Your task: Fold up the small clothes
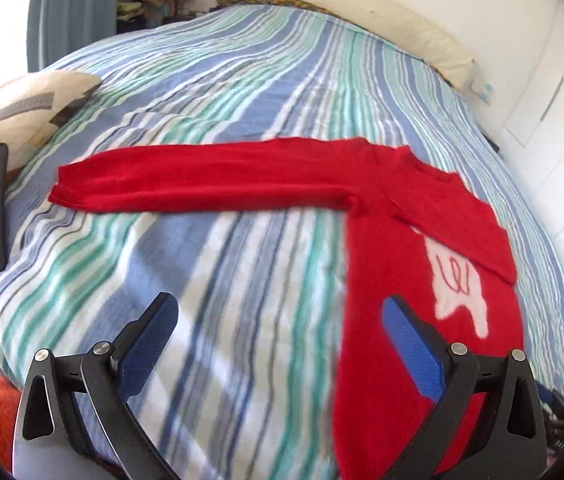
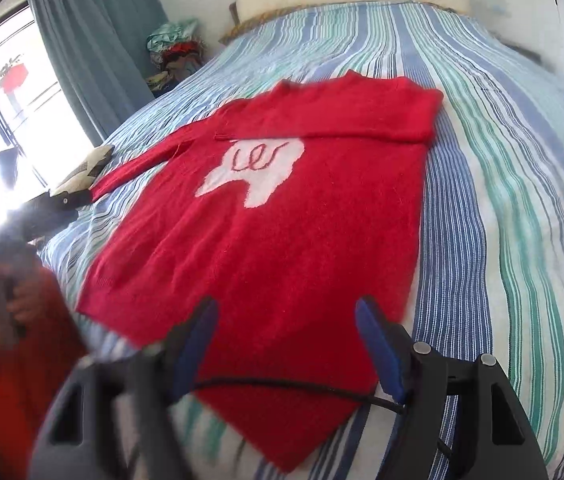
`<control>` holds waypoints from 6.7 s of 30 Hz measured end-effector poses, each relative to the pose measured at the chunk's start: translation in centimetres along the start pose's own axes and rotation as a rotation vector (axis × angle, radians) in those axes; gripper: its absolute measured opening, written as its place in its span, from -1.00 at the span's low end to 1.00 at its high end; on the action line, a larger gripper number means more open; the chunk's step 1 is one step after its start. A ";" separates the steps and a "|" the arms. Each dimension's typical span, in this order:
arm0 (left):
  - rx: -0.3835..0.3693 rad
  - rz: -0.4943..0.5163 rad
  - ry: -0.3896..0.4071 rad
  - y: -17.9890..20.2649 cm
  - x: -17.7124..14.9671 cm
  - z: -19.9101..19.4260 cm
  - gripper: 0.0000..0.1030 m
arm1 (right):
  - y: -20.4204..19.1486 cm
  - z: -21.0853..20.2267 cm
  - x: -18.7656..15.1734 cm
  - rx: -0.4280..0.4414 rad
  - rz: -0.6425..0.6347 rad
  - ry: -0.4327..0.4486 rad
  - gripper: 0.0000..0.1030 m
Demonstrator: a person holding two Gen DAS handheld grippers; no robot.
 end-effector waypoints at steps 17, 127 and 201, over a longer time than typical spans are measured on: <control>0.238 -0.548 0.015 -18.7 4.8 8.8 -0.92 | -1.4 1.3 -0.4 0.009 -0.031 -0.031 0.37; -0.204 0.392 -0.193 13.0 -7.7 1.8 0.39 | 1.5 3.6 6.9 0.041 -0.120 -0.119 0.15; 0.202 0.092 -0.007 -3.4 -1.7 10.9 0.99 | 23.9 -1.7 0.4 -0.657 0.292 0.128 1.00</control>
Point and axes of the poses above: each gripper's, at about its wrist camera, not at the fingertips, and z roughly the way its jaws point, y to its right, x to its top, the point moved 6 cm from there along z, roughly the way its jaws point, and after that the axes turned 9 degrees about y, right-handed, at the moved point
